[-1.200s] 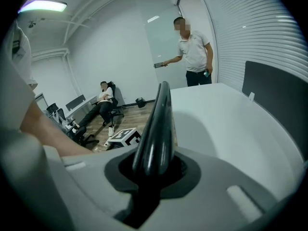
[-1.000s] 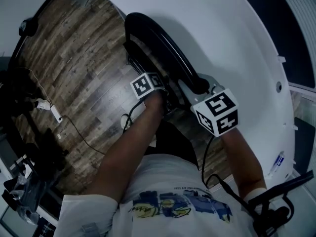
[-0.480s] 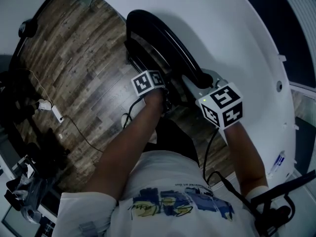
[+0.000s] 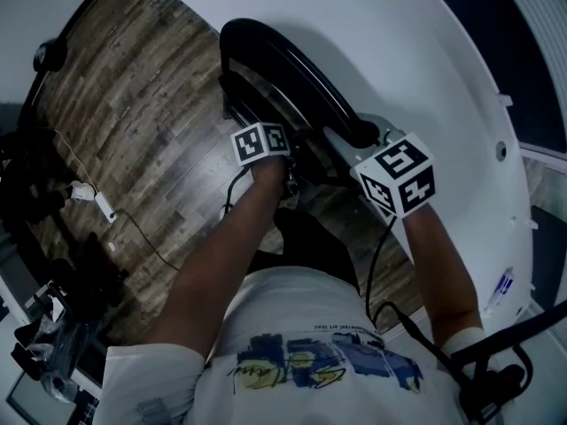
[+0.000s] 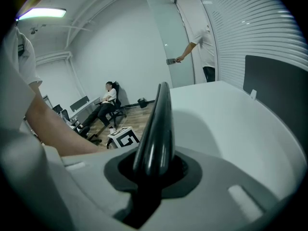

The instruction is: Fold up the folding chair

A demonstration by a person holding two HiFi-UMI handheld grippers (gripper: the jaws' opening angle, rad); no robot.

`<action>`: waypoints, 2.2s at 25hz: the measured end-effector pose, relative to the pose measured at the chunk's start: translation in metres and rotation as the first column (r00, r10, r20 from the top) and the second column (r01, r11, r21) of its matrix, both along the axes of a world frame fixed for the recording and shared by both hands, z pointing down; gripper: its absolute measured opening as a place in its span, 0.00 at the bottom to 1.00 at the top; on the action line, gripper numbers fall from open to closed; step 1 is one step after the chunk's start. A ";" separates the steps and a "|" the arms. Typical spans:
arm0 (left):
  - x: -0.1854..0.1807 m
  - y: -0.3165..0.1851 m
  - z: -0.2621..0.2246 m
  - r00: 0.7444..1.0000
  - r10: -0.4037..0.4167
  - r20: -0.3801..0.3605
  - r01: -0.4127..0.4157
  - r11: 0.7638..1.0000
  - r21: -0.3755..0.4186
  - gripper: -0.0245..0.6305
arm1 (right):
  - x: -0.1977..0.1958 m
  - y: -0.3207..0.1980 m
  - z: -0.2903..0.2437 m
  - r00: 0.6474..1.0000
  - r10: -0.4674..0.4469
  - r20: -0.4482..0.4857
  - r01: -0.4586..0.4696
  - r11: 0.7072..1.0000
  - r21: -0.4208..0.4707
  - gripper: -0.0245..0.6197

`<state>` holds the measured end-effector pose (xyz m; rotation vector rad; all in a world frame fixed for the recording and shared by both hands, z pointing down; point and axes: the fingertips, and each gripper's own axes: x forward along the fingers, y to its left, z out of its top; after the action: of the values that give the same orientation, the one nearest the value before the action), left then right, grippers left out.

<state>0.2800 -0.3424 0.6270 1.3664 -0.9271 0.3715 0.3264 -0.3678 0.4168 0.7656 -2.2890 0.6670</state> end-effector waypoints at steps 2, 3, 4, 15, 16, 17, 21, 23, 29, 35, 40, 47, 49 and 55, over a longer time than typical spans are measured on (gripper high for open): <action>0.002 0.000 0.000 1.000 0.014 -0.008 -0.014 1.000 0.009 0.35 | 0.002 -0.001 0.000 1.000 0.001 0.002 -0.001 1.000 -0.003 0.15; 0.003 0.000 0.000 1.000 0.022 -0.013 -0.022 1.000 0.012 0.35 | 0.003 -0.001 0.000 1.000 0.001 0.003 -0.001 1.000 -0.004 0.15; 0.004 0.000 0.000 0.999 0.032 -0.019 -0.032 0.999 0.015 0.36 | 0.003 -0.001 0.000 1.000 0.002 0.002 -0.002 1.000 -0.003 0.16; -0.011 -0.013 -0.014 0.996 0.086 0.012 -0.087 0.992 0.092 0.38 | 0.015 -0.010 -0.002 0.998 0.037 -0.045 -0.037 0.999 0.002 0.24; -0.014 -0.014 -0.017 0.996 0.086 0.009 -0.087 0.991 0.101 0.39 | 0.017 -0.011 -0.003 0.998 0.041 -0.052 -0.041 0.999 0.004 0.25; -0.018 -0.014 -0.020 0.996 0.087 0.007 -0.087 0.990 0.109 0.39 | 0.018 -0.010 -0.005 0.997 0.045 -0.060 -0.045 0.999 0.005 0.25; -0.034 -0.009 -0.039 0.994 0.113 -0.007 -0.111 0.980 0.163 0.41 | 0.027 0.001 -0.025 0.993 0.078 -0.093 -0.076 0.997 0.024 0.27; -0.042 -0.003 -0.050 0.990 0.144 -0.008 -0.139 0.971 0.193 0.41 | 0.036 0.007 -0.039 0.988 0.116 -0.105 -0.111 0.993 0.045 0.27; -0.068 0.010 -0.087 0.970 0.242 -0.022 -0.223 0.923 0.314 0.42 | 0.058 0.023 -0.073 0.950 0.304 -0.070 -0.292 0.946 0.139 0.27; -0.103 0.036 -0.151 0.943 0.332 -0.001 -0.291 0.826 0.482 0.40 | 0.040 0.072 -0.089 0.913 0.404 -0.058 -0.386 0.901 0.197 0.25; -0.153 0.078 -0.215 0.916 0.400 0.029 -0.336 0.727 0.599 0.29 | 0.000 0.124 -0.108 0.890 0.455 -0.030 -0.435 0.867 0.241 0.16; -0.223 0.130 -0.273 0.898 0.430 0.098 -0.370 0.614 0.697 0.13 | -0.048 0.196 -0.118 0.847 0.530 -0.042 -0.501 0.822 0.272 0.10; -0.224 0.129 -0.276 0.891 0.436 0.129 -0.393 0.594 0.702 0.07 | -0.048 0.199 -0.114 0.838 0.544 -0.038 -0.517 0.815 0.262 0.08; -0.249 0.188 -0.291 0.853 0.493 0.173 -0.450 0.526 0.722 0.04 | -0.086 0.268 -0.125 0.829 0.558 -0.043 -0.528 0.805 0.269 0.04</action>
<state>0.0306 -0.1541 0.3360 2.4189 -0.6478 0.3721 0.2405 -0.1001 0.2917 1.5807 -2.0589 0.5600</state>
